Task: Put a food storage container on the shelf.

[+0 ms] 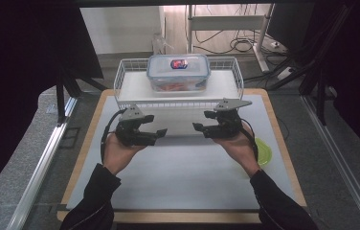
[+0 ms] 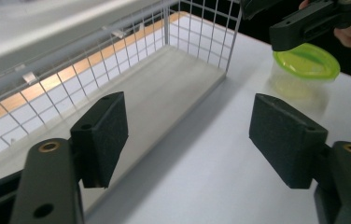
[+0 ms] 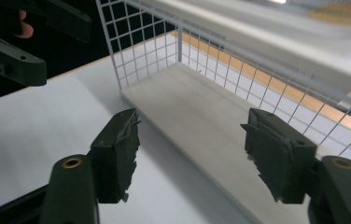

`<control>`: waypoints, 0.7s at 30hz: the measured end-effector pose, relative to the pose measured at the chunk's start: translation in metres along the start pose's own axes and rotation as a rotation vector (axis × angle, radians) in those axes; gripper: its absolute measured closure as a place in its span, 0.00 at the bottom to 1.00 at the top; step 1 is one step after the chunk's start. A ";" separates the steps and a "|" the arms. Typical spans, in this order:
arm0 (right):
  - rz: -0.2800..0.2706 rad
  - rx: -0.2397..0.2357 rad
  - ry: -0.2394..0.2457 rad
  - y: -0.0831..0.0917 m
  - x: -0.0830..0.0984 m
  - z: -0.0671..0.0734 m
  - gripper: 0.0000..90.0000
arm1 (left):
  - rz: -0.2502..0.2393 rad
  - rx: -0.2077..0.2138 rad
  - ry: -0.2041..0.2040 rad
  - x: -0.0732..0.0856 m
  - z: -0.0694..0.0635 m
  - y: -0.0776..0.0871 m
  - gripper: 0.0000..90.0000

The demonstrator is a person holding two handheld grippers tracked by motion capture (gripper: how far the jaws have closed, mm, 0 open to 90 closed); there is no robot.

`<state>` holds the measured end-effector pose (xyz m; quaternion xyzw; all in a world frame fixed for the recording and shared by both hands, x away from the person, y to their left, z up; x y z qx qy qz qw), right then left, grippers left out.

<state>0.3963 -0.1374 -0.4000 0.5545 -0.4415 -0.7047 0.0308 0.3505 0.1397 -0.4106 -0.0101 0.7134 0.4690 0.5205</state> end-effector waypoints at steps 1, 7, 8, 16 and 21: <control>0.003 -0.001 0.004 0.001 0.003 0.002 0.37 | 0.001 0.002 -0.003 0.002 -0.002 0.000 0.30; 0.012 -0.002 0.009 0.006 0.023 0.009 0.29 | 0.015 0.007 -0.008 0.017 -0.017 -0.003 0.21; 0.017 0.009 0.014 0.007 0.028 0.009 0.24 | 0.017 0.019 -0.013 0.024 -0.022 -0.006 0.19; 0.022 0.007 -0.011 0.004 0.055 0.015 0.13 | 0.095 0.029 -0.014 0.046 -0.034 -0.020 0.07; 0.052 -0.014 -0.013 0.003 0.070 0.023 0.10 | 0.082 0.008 -0.010 0.068 -0.042 -0.021 0.05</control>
Point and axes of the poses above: each handheld gripper's, and its own axes: y roughly backward along the jaws, x roughly out of its underside, z roughly to its left, the point moved 2 cm from there along -y, roughly forward along the jaws, and after that the axes turned 12 degrees about z, right-handed, at the moved point
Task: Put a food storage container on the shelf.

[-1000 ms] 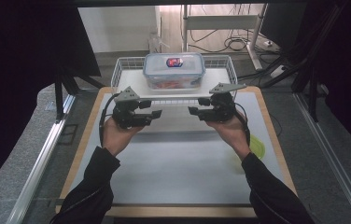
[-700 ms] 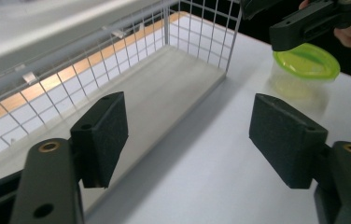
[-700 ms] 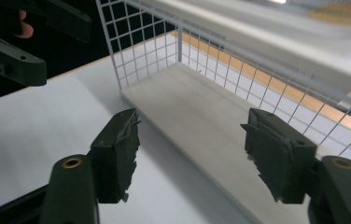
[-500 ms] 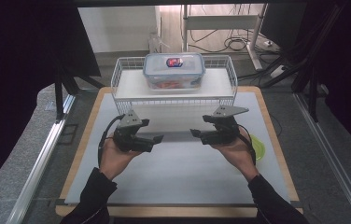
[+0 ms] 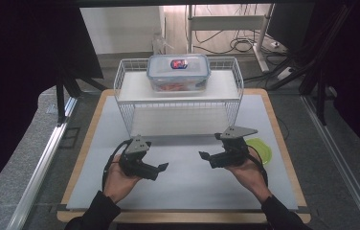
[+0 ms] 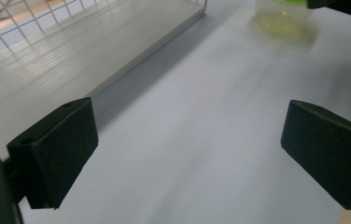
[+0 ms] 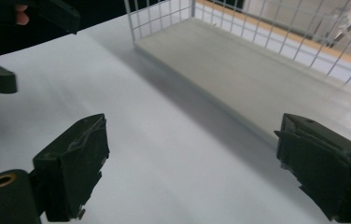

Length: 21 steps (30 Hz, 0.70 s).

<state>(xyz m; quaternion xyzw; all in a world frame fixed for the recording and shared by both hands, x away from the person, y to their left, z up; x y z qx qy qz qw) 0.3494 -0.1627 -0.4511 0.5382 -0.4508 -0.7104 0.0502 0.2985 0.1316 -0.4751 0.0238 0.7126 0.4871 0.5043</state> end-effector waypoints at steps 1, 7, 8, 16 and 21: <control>0.000 0.000 0.000 0.000 0.000 0.000 0.10 | 0.000 0.000 0.000 0.000 0.000 0.000 0.05; -0.011 0.004 0.026 0.007 0.014 0.011 0.05 | -0.011 -0.040 -0.024 0.023 -0.006 -0.003 0.02; -0.011 0.006 0.033 0.007 0.017 0.012 0.05 | -0.011 -0.040 -0.024 0.023 -0.006 -0.003 0.02; 0.048 0.026 0.064 0.006 0.037 0.012 0.06 | -0.019 -0.049 -0.027 0.044 -0.015 -0.008 0.02; 0.093 0.029 0.036 0.003 0.050 0.006 0.06 | 0.022 -0.067 -0.052 0.047 -0.018 -0.013 0.02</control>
Point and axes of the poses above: each handheld gripper's, and its own axes: y roughly backward along the jaws, x roughly out of its underside, z roughly to its left, the point moved 2 cm from there along -y, roughly forward along the jaws, and after that the axes turned 12 degrees about z, right-handed, at the moved point
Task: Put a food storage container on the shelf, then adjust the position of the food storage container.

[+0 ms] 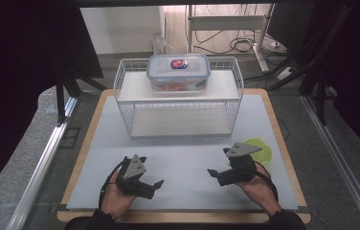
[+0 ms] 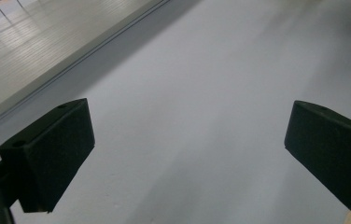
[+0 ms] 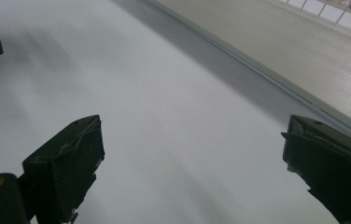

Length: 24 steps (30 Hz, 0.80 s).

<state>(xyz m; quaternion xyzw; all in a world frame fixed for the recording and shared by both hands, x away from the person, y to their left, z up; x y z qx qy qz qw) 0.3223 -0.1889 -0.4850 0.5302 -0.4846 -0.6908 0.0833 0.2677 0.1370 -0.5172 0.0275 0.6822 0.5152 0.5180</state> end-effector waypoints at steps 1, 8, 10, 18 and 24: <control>0.005 0.002 -0.006 0.000 0.001 -0.001 0.06 | -0.001 -0.006 -0.003 0.000 0.000 0.000 0.02; 0.067 -0.037 -0.035 -0.008 0.005 0.000 0.01 | 0.022 0.003 0.028 0.004 0.004 0.000 0.03; 0.074 -0.039 -0.037 -0.007 0.005 0.001 0.03 | 0.023 0.006 0.040 0.006 0.005 0.001 0.03; 0.070 0.042 -0.062 0.011 0.004 -0.008 0.56 | 0.018 0.001 0.059 0.012 0.006 0.004 0.03; 0.063 0.087 -0.072 0.026 0.007 -0.023 0.87 | 0.023 0.000 0.058 0.013 0.008 0.004 0.03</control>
Point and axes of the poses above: each handheld gripper's, and its own axes: y roughly backward along the jaws, x roughly out of its underside, z roughly to its left, the point moved 2 cm from there along -y, roughly forward along the jaws, and after that the axes turned 12 degrees about z, right-handed, at the moved point
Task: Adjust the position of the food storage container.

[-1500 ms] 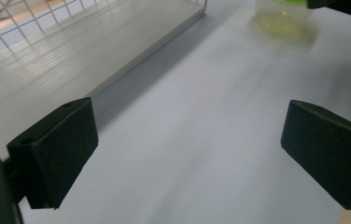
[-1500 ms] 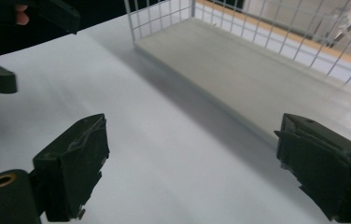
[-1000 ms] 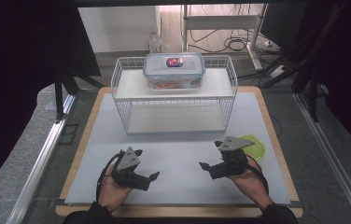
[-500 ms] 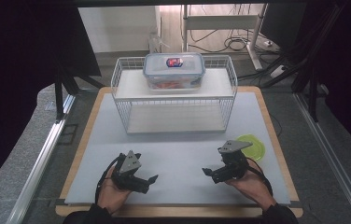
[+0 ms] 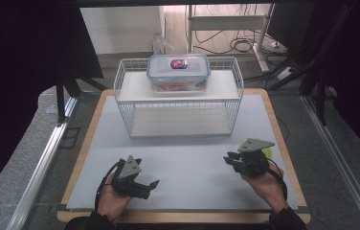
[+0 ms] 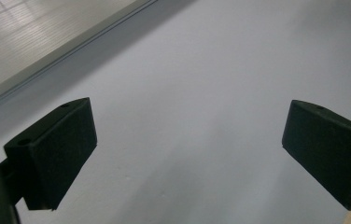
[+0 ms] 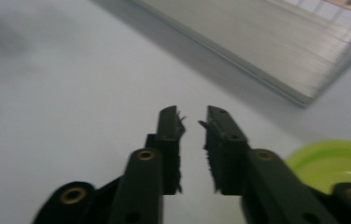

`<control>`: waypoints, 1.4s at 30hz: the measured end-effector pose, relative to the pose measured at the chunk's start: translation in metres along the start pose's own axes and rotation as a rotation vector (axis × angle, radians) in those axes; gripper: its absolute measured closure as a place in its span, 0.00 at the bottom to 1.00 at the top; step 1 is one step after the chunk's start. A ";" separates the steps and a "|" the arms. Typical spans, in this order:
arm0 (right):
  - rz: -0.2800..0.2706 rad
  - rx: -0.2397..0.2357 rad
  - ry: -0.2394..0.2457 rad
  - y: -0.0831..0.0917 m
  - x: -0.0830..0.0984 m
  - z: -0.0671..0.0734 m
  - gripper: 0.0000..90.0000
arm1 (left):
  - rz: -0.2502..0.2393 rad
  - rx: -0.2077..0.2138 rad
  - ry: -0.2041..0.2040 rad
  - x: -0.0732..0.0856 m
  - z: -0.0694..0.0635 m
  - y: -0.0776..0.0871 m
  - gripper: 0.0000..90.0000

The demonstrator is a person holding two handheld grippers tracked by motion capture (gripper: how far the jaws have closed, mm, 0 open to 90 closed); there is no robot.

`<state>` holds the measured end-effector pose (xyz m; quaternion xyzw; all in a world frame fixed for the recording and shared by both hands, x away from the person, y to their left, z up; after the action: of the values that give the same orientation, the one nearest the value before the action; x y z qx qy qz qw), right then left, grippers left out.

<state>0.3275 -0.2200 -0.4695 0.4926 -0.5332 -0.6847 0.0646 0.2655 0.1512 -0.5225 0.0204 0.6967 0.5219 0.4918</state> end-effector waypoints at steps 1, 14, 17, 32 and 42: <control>0.000 0.000 0.000 0.000 0.000 0.000 0.87 | 0.000 0.000 0.000 0.000 0.000 0.000 0.03; -0.068 0.167 -0.190 0.030 0.023 -0.066 1.00 | 0.010 0.003 0.000 0.001 0.001 -0.001 0.04; -0.073 0.191 -0.243 0.035 0.033 -0.081 1.00 | 0.013 0.003 0.002 0.001 0.001 -0.002 0.04; 0.020 0.285 -0.355 0.031 0.061 -0.104 1.00 | 0.038 0.006 -0.006 0.002 0.000 -0.005 0.04; 0.080 0.250 -0.402 0.019 0.071 -0.113 1.00 | 0.049 0.010 -0.014 0.002 -0.001 -0.007 0.04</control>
<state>0.3674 -0.3468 -0.4915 0.3288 -0.6353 -0.6945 -0.0773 0.2673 0.1482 -0.5288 0.0438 0.6953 0.5300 0.4835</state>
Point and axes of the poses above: each handheld gripper's, and its own axes: y roughly backward along the jaws, x roughly out of its underside, z roughly to its left, the point moved 2 cm from there along -y, roughly forward along the jaws, and after that the axes turned 12 degrees about z, right-handed, at the moved point
